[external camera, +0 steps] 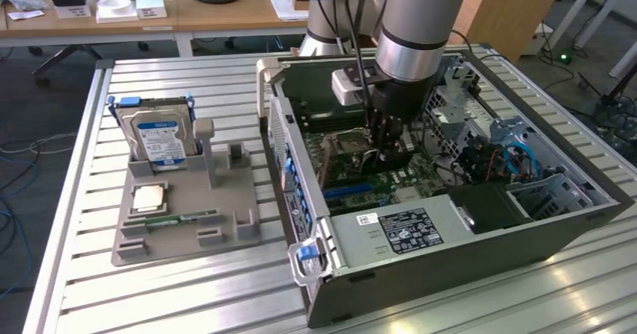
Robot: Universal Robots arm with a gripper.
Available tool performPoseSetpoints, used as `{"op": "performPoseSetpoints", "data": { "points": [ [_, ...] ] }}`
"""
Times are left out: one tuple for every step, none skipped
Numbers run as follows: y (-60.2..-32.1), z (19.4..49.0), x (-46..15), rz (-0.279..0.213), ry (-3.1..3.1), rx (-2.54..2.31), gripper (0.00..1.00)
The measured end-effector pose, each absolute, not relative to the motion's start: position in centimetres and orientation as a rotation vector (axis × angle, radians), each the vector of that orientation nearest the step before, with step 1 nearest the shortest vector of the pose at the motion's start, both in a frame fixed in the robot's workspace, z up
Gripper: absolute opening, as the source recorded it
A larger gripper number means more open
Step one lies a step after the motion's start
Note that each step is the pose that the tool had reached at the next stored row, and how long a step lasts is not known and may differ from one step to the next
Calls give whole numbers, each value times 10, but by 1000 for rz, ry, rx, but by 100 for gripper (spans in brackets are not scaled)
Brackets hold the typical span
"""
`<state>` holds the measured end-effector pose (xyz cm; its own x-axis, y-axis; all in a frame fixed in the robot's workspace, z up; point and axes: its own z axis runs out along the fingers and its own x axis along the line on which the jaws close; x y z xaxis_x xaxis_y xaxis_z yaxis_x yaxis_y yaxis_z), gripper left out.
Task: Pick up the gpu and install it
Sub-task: 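Insert the gpu into the slot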
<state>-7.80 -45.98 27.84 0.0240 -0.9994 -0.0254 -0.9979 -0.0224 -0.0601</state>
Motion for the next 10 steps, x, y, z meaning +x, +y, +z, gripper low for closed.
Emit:
{"op": "performPoseSetpoints", "data": {
  "points": [
    [-460, 278, -78, -37, 2153, -2204, 26],
    [-460, 278, -78, -37, 2153, -2203, 26],
    [-460, 277, -79, -37, 2153, -2203, 26],
    [-460, 277, -79, -37, 2153, -2203, 26],
    [-460, 277, -80, -37, 2153, -2203, 26],
    [-459, 276, -81, -37, 2153, -2203, 26],
    [-459, 276, -81, -37, 2153, -2203, 26],
    [-459, 275, -82, -37, 2153, -2203, 26],
    [-459, 275, -82, -37, 2153, -2203, 26],
    [-459, 275, -82, -37, 2153, -2203, 26]
  ]
}}
